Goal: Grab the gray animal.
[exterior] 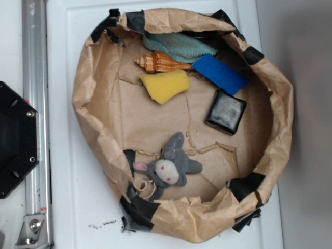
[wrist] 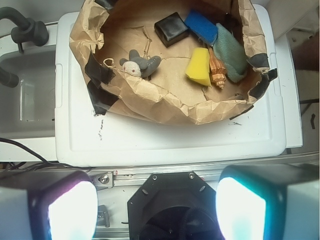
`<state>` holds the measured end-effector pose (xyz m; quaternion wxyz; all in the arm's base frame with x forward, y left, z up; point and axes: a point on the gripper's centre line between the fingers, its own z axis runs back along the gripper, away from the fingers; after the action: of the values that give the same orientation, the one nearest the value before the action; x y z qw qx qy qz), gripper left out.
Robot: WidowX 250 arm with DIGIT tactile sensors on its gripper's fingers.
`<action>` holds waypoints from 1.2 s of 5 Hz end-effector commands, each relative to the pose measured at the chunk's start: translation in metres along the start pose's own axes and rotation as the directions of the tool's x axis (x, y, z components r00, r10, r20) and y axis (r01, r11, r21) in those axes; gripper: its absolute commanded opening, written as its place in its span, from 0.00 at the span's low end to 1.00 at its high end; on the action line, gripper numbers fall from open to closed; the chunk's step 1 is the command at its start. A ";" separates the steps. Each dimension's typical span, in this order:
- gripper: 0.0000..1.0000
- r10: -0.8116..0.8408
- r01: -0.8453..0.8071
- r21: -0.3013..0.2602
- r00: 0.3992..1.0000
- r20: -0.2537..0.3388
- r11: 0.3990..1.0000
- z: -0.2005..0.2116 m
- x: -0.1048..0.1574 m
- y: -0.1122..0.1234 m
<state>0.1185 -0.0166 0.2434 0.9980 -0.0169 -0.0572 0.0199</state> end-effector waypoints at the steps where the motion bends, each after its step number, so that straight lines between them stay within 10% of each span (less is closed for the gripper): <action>1: 1.00 0.000 0.000 0.000 1.000 0.000 1.000 0.000 0.000 0.000; 4: 1.00 0.508 -0.508 -0.027 0.861 0.010 0.861 -0.116 0.126 0.002; 6: 1.00 0.629 -0.643 0.006 0.746 -0.220 0.766 -0.196 0.119 -0.025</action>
<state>0.2595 -0.0449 0.0555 0.9297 -0.0639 0.0711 0.3557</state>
